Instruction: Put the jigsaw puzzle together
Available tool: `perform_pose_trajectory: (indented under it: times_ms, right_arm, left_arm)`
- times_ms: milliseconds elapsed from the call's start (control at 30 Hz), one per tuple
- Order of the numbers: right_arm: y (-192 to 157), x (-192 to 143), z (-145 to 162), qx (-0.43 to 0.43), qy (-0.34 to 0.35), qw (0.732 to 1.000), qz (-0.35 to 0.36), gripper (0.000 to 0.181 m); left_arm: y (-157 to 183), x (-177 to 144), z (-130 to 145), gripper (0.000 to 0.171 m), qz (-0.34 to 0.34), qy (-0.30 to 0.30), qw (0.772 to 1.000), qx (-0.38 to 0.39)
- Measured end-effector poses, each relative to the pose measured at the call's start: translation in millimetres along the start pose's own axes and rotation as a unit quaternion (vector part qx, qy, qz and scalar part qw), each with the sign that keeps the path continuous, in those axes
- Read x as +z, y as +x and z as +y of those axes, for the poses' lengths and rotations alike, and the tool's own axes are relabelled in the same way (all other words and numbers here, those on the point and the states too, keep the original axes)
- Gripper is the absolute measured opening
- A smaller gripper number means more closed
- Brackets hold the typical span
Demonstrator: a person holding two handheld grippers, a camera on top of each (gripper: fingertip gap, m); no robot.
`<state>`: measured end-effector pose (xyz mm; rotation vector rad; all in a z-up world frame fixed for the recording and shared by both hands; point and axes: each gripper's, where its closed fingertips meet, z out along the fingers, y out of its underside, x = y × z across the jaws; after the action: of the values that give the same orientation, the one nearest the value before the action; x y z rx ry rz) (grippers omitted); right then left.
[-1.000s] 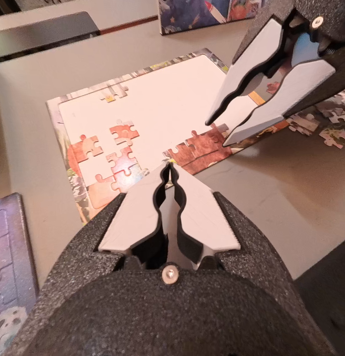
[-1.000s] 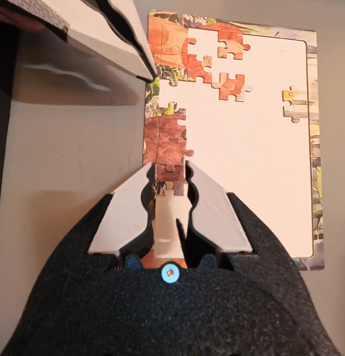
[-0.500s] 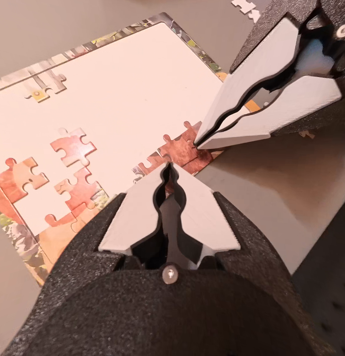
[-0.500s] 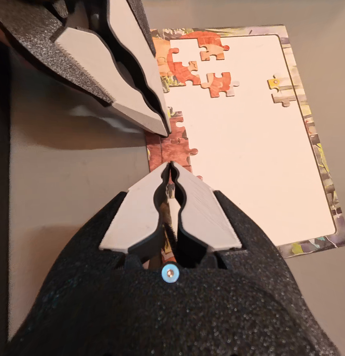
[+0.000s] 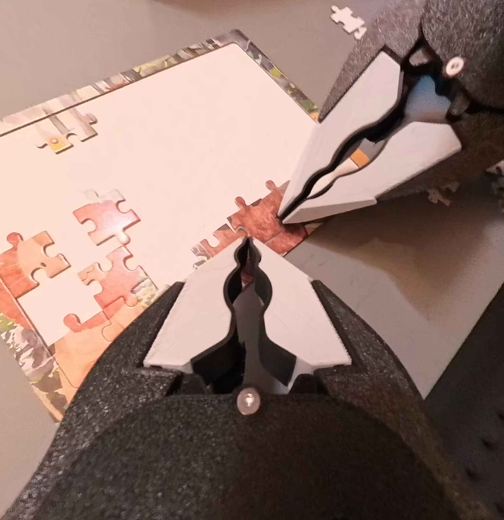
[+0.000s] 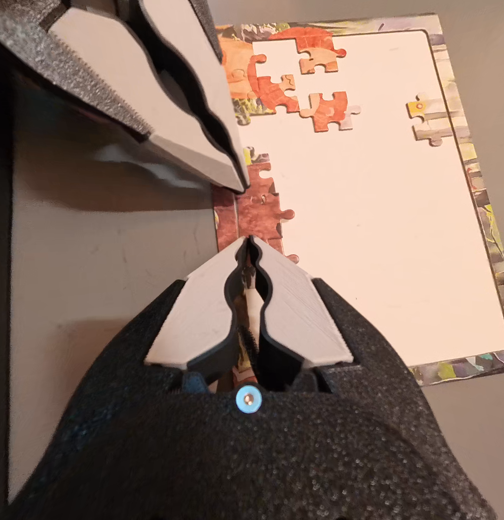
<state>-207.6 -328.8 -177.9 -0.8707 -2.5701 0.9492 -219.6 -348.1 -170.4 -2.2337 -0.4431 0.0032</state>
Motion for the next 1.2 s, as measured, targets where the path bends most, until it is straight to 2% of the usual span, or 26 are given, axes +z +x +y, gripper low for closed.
perform_pose_trajectory:
  times_ms: [233,367,500,633,767,867,1100,1200]
  right_arm:
    - [12.6,2.1,-9.7,0.022,0.02,0.999,0.025,0.0]
    - [14.9,10.2,-8.4,0.024,0.008,0.999,0.028,0.0]
    - [14.1,9.7,-7.6,0.022,0.005,0.999,0.026,0.0]
    - [15.3,7.7,-8.0,0.012,0.003,0.999,0.034,0.0]
    - [0.3,3.4,-15.4,-0.014,0.021,1.0,0.007,0.0]
    - [-4.7,8.5,-6.1,-0.025,-0.003,1.0,-0.002,0.0]
    - [-5.1,8.3,-5.8,0.007,0.007,1.0,-0.028,0.0]
    - [2.8,5.2,-11.7,0.018,0.023,0.999,-0.013,0.0]
  left_arm:
    - [0.1,4.7,4.4,0.0,0.002,-0.012,1.0,-0.002]
    - [4.6,4.8,6.3,0.0,0.008,-0.016,1.0,0.005]
    - [-11.7,-2.2,0.6,0.0,-0.019,0.004,1.0,-0.013]
    - [-22.4,-2.2,5.9,0.0,-0.037,-0.007,0.999,-0.031]
    - [-25.8,-3.3,6.4,0.0,-0.054,-0.008,0.998,-0.02]
    - [-30.8,-5.6,5.5,0.0,-0.06,-0.003,0.998,-0.028]
    - [-30.8,-6.7,13.2,0.0,-0.057,-0.017,0.998,-0.024]
    - [-33.1,-8.4,9.9,0.0,-0.063,-0.011,0.998,-0.025]
